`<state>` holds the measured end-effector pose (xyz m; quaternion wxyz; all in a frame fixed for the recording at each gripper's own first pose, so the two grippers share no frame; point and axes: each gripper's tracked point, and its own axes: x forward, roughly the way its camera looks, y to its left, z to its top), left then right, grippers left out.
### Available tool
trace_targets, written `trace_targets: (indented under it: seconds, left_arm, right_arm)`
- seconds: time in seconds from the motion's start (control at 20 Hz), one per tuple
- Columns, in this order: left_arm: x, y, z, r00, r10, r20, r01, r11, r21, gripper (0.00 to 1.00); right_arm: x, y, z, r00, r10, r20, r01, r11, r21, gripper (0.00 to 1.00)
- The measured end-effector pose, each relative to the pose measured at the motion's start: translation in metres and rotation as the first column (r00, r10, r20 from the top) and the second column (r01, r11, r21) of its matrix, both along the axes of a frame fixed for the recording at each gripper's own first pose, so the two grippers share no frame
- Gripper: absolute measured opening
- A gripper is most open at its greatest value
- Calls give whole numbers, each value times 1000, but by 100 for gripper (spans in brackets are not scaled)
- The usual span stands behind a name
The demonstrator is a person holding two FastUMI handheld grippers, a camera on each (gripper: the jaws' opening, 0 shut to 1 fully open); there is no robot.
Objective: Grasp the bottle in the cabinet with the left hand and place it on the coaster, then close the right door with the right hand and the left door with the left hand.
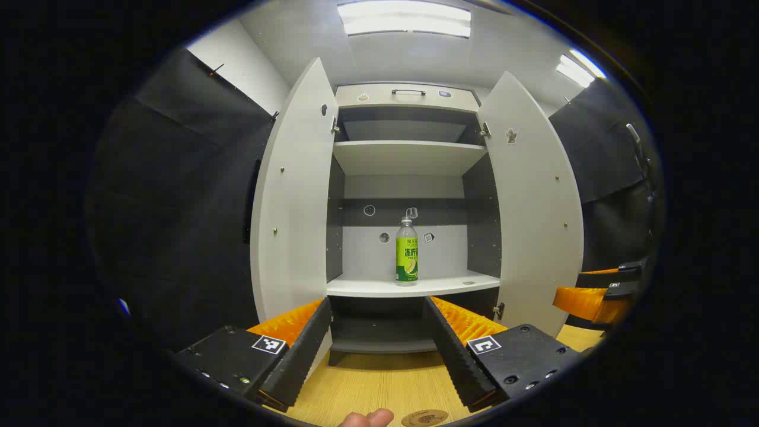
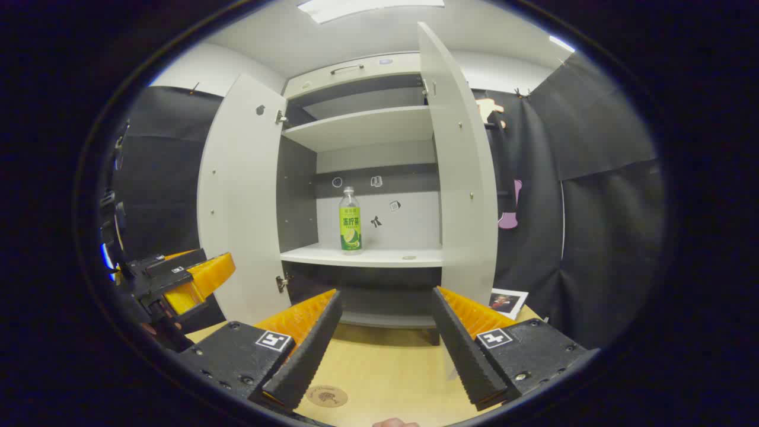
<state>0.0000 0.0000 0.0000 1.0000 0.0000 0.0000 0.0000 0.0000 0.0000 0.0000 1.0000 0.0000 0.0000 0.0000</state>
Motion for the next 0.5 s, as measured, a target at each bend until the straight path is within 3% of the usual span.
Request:
trace_targets:
  seconds: [0.25, 0.3, 0.4, 0.45, 0.5]
  left_arm:
    - [3, 5, 0, 1000, 3, 7, -3, 999, -34, 95]
    - [3, 6, 0, 1000, 3, 9, -2, 999, -35, 95]
    - [2, 9, 1, 1000, 1, 10, 0, 1000, -27, 95]
    - [1, 10, 1, 1000, 3, 12, -3, 1000, -22, 95]
    - [2, 12, 3, 1000, 4, 16, -4, 1000, -20, 95]
  right_arm:
    - [3, 0, 2, 1000, -5, 1, 5, 1000, -6, 94]
    - [5, 0, 1, 1000, -7, 2, 7, 1000, -6, 99]
    - [7, 0, 1, 1000, -14, 1, 14, 1000, -6, 94]
    - [6, 0, 2, 1000, -16, 3, 16, 1000, -3, 99]
    - [6, 1, 3, 1000, -16, 7, 16, 1000, 2, 94]
